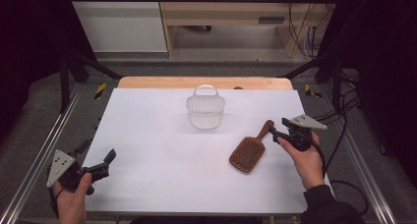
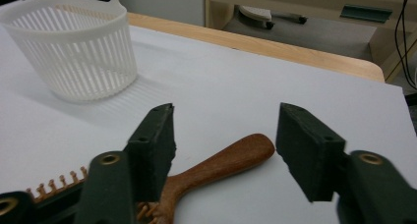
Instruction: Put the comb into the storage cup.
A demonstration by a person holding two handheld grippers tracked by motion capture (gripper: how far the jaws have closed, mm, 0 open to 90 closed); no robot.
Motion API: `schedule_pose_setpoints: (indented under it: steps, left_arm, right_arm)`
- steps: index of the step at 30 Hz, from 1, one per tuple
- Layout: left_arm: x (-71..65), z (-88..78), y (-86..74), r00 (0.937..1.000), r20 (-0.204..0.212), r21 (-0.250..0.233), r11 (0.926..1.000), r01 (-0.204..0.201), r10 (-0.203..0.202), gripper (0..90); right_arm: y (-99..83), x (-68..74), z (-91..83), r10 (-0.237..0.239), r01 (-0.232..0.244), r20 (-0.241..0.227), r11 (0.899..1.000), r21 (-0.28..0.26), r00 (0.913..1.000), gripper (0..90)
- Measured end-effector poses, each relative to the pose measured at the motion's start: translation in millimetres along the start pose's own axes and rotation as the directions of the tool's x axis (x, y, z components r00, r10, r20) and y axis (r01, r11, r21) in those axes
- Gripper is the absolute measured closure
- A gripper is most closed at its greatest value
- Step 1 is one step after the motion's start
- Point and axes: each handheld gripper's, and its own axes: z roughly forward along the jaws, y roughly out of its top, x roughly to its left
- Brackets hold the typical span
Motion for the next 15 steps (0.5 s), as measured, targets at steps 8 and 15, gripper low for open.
schedule_pose_setpoints:
  steps: [8, 15]
  left_arm:
    - [-0.8, 1.1, -0.4, 1.0000, 0.004, 0.004, 1.0000, -0.005, 0.005, 1.9]
    - [-1.6, 1.8, -0.5, 0.9999, 0.007, 0.003, 1.0000, -0.007, 0.007, 1.8]
  right_arm:
    - [15.3, -0.7, 26.1, -0.055, 0.056, -0.011, 0.996, 0.070, 0.9984, 67.1]
    - [13.2, -1.3, 50.9, -0.052, 0.058, -0.052, 0.989, 0.138, 0.9973, 87.1]
